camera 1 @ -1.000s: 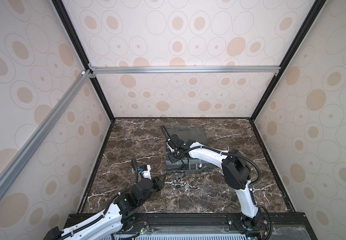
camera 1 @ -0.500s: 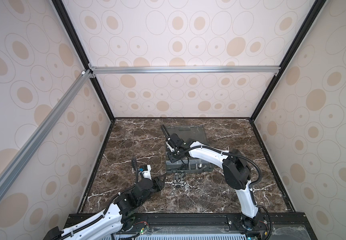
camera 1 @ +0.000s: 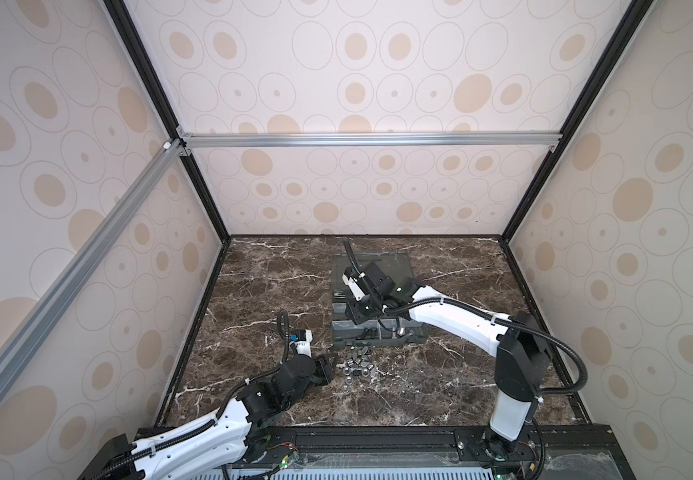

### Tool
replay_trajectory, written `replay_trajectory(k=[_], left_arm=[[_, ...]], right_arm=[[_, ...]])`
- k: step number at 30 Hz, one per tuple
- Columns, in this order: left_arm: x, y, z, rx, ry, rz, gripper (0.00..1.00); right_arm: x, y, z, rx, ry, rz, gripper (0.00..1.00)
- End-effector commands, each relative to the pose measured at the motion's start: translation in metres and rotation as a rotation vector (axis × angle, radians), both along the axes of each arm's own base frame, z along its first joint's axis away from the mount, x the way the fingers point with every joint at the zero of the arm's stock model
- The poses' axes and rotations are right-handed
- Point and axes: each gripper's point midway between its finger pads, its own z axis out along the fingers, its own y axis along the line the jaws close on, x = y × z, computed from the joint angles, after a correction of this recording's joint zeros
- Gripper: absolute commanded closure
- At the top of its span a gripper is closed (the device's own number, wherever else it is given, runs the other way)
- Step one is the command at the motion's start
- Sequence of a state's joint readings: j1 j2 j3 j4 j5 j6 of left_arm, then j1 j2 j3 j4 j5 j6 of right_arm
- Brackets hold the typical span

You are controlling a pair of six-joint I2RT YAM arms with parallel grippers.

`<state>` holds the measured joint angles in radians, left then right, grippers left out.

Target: Sort the screws and nuts into containers

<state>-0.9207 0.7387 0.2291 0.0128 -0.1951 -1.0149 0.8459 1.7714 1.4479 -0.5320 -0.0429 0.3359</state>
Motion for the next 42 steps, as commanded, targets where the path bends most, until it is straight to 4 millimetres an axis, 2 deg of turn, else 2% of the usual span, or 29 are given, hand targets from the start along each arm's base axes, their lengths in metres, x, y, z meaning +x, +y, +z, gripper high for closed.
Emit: replay_trajectory(k=[1, 10, 14, 23, 42], left_arm=[[0.004, -0.010, 0.017, 0.019, -0.046, -0.021, 0.48], [0.001, -0.035, 0.015, 0.106, -0.051, -0.126, 0.48], [0.001, -0.047, 0.011, 0.152, -0.047, -0.174, 0.48], [-0.001, -0.070, 0.001, 0.219, -0.023, -0.265, 0.48], [-0.011, -0.095, -0.018, 0.271, 0.024, -0.373, 0.48]], right_arm=[[-0.018, -0.024, -0.007, -0.014, 0.024, -0.021, 0.62], [-0.072, -0.107, -0.042, -0.125, 0.066, -0.121, 0.62], [-0.084, -0.129, -0.046, -0.118, 0.062, -0.185, 0.61], [-0.100, -0.150, -0.061, -0.106, 0.102, -0.266, 0.61], [-0.106, -0.157, -0.071, -0.106, 0.125, -0.313, 0.60]])
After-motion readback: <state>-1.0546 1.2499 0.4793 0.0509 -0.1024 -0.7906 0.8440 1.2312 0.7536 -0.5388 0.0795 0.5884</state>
